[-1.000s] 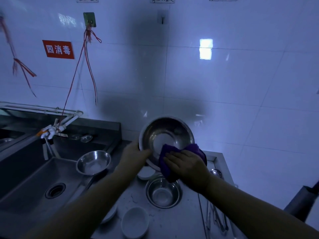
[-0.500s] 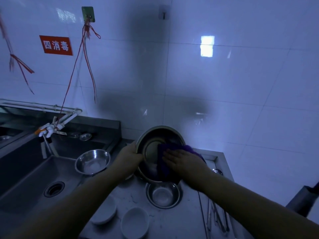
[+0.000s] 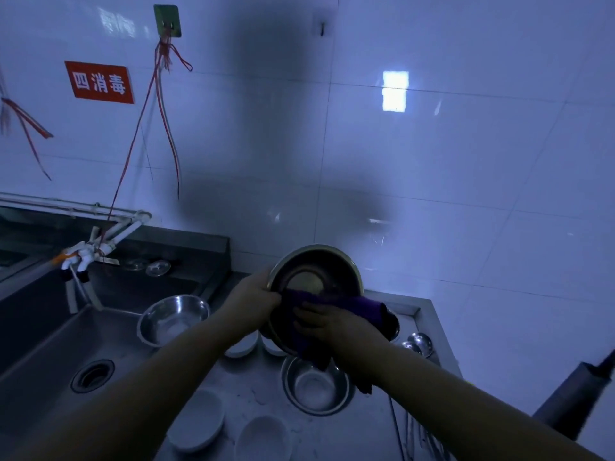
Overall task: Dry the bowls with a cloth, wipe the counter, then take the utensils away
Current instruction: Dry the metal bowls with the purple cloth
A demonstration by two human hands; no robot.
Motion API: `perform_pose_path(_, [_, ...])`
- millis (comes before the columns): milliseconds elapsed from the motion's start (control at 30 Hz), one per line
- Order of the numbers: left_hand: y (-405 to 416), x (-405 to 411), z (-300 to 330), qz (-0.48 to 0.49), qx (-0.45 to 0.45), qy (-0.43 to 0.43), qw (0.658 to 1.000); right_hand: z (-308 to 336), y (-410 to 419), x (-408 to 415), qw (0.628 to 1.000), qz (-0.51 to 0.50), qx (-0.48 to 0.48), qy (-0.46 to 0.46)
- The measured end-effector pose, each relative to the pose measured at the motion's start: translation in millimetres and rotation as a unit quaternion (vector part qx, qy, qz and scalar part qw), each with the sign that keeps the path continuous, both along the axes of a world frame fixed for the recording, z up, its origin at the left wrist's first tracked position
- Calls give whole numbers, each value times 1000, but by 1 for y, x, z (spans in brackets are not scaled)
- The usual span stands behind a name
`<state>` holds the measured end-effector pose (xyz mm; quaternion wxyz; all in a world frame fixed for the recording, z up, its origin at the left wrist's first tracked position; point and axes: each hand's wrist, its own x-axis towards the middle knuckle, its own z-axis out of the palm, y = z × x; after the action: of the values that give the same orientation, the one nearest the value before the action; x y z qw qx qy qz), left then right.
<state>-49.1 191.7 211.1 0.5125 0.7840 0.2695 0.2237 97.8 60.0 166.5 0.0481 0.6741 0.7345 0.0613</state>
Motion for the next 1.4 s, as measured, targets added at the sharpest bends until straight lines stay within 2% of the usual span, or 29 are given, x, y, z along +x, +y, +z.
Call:
perform_pose_path(67, [11,0,-2,-6,5,4,1000,7,-3,5,1000,15,-13,-17])
perform_pose_path(133, [23,-1,-1,-18,3,24,1000,15,0,11,996,52,41,-66])
perform_pose_path(267, [51,-3,7,-85,-12,81,993,34,30,13,983,50,107,-139])
perform_pose_path(400, [84,-8,14,-110,55,113,986,47,56,14,968,88,125,-198])
perform_pose_path(533, [113,-9,20,-83,94,87,988,45,64,12,960,47,147,-234])
perform_pose_path(633, [123,-8,21,-40,39,44,997,29,70,0,973,-33,130,-188])
perform_pose_path(800, [116,-5,10,17,-98,-17,995,-8,96,-42,979,-104,176,-27])
perform_pose_path(867, [113,-4,5,25,-144,-17,989,-14,107,-50,979,-118,159,51])
perform_pose_path(900, [114,-4,3,25,-158,-11,987,-14,109,-48,981,-121,135,71])
perform_pose_path(967, [121,-4,2,24,-159,7,987,-8,104,-37,990,-89,103,30])
perform_pose_path(1033, [132,-4,6,12,-135,39,990,4,95,-24,991,-44,106,-67])
perform_pose_path(1100, [144,-5,12,-16,-105,79,991,14,87,-9,979,12,164,-122])
perform_pose_path(1200, [155,-8,18,-62,-89,112,988,22,83,5,944,87,285,-137])
perform_pose_path(1267, [157,-8,18,-71,-82,95,989,23,83,9,937,80,313,-132])
perform_pose_path(1300, [156,-8,17,-66,-41,87,993,22,82,10,941,66,310,-120])
perform_pose_path(1333, [155,-9,16,-49,42,94,994,21,80,11,946,47,305,-102])
perform_pose_path(1367, [153,-11,15,-15,157,104,982,19,78,11,950,24,302,-79])
perform_pose_path(1400, [149,-13,12,18,283,92,955,18,77,11,953,1,298,-54])
